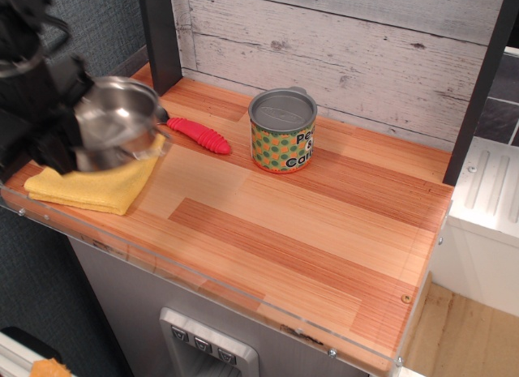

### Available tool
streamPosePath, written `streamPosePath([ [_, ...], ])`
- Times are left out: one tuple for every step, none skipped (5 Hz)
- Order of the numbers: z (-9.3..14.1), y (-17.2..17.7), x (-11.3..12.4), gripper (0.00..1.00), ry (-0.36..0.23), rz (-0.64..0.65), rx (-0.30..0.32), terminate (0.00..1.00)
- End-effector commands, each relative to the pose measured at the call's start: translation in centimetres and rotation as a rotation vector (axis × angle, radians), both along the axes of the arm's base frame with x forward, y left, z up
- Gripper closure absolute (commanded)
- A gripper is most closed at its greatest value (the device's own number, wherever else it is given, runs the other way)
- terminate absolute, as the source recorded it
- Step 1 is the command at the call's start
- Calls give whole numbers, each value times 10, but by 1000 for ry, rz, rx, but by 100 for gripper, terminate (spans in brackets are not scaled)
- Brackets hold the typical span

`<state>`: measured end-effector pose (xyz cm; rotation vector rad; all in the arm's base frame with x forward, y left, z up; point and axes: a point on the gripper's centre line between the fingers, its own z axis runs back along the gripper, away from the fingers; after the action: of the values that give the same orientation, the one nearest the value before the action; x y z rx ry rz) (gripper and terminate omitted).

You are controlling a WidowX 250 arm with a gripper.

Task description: Pick up the pot and place it on the middle right of the table

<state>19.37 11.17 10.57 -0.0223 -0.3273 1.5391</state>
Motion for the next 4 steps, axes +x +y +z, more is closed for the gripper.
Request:
streamPosePath([
  [1, -59, -8, 100, -4, -322, -17, 0],
  [-10, -94, 3, 100, 39, -480, 5, 0],
  [-21, -116, 14, 100, 65, -572, 8, 0],
  [-31, -127, 25, 100, 85, -636, 20, 0],
])
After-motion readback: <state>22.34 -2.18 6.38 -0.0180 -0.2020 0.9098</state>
